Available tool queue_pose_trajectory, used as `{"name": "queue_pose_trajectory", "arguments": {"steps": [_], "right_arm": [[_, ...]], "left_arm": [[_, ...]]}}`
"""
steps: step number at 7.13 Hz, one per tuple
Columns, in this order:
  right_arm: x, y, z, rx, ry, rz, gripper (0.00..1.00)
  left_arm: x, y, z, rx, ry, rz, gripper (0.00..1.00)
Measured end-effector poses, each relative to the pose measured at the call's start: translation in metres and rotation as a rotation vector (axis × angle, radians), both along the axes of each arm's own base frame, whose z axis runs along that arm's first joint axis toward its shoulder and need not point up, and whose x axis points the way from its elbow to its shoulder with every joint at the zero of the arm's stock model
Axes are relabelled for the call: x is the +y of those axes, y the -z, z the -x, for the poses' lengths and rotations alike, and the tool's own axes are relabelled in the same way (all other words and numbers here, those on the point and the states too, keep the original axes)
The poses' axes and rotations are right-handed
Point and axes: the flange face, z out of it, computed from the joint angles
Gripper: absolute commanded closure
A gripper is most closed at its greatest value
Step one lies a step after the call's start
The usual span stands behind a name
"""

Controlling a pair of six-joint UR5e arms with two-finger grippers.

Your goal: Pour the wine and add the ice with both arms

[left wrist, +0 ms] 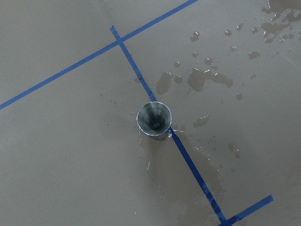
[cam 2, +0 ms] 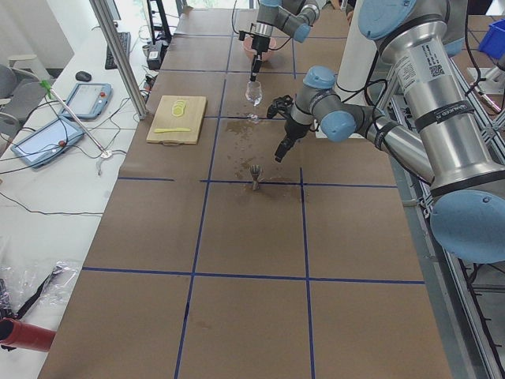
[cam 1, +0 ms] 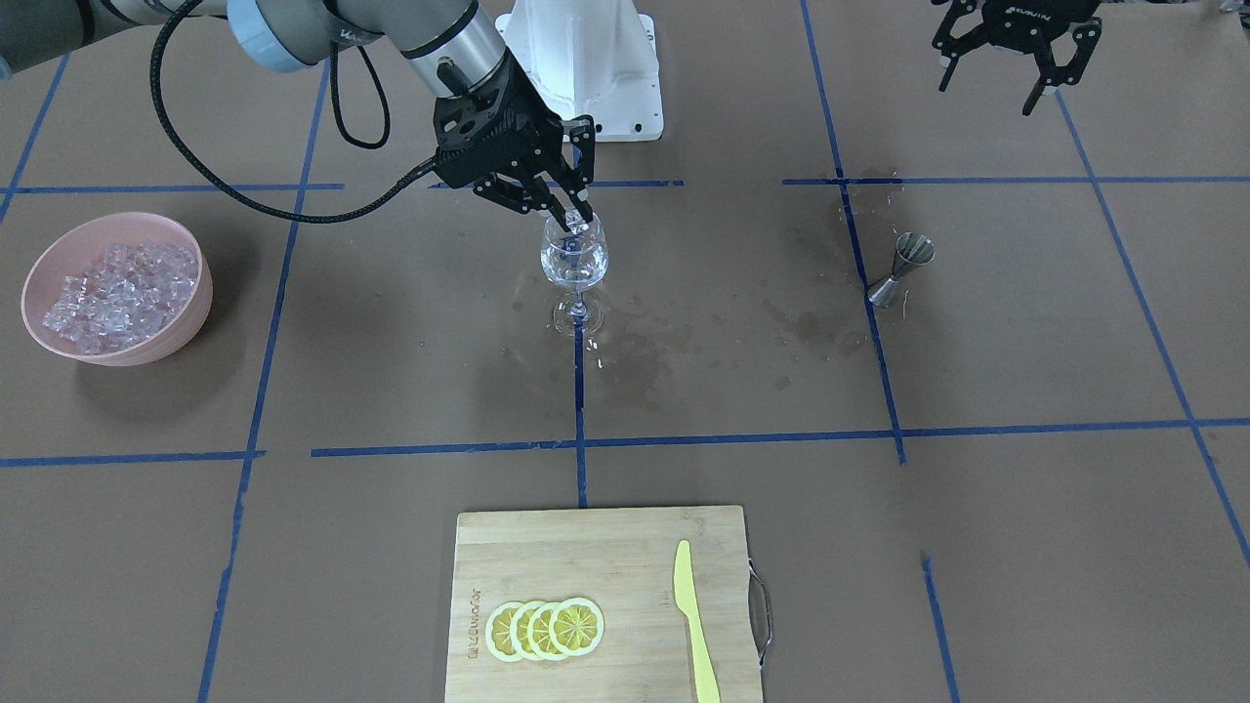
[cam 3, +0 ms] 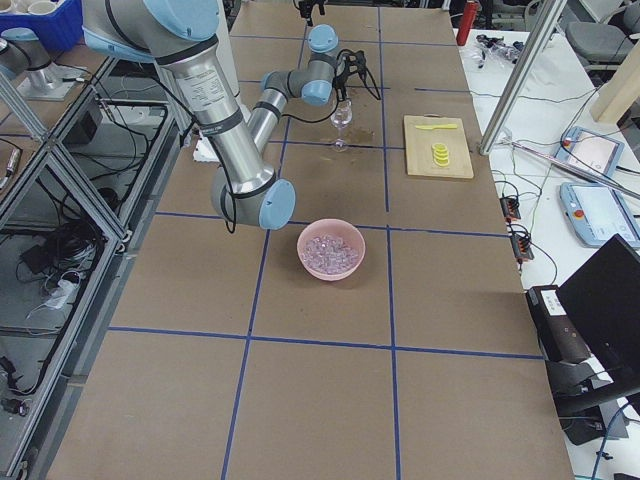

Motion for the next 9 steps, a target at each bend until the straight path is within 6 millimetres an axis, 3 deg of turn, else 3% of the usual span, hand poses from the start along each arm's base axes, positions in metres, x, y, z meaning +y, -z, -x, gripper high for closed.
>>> {"name": "queue_pose_trajectory", "arguments": {"steps": [3, 5, 7, 9], "right_arm": [[0.002, 0.005, -0.004, -0.001, -0.002, 0.000, 0.01], [0.009, 0.017, -0.027, 0.030, -0.007, 0.021, 0.00], [0.004, 0.017, -0.062, 0.098, -0.022, 0.070, 0.00], [-0.016, -0.004, -0.100, 0.169, -0.044, 0.111, 0.00]], "left_arm": [[-0.015, 0.010, 0.016, -0.022, 0.008, -0.023, 0.00], [-0.038, 0.027, 0.024, -0.047, 0.009, -0.040, 0.00], [-0.089, 0.054, 0.041, -0.139, 0.016, -0.081, 0.00], [-0.143, 0.052, 0.073, -0.186, -0.016, -0.113, 0.00]]}}
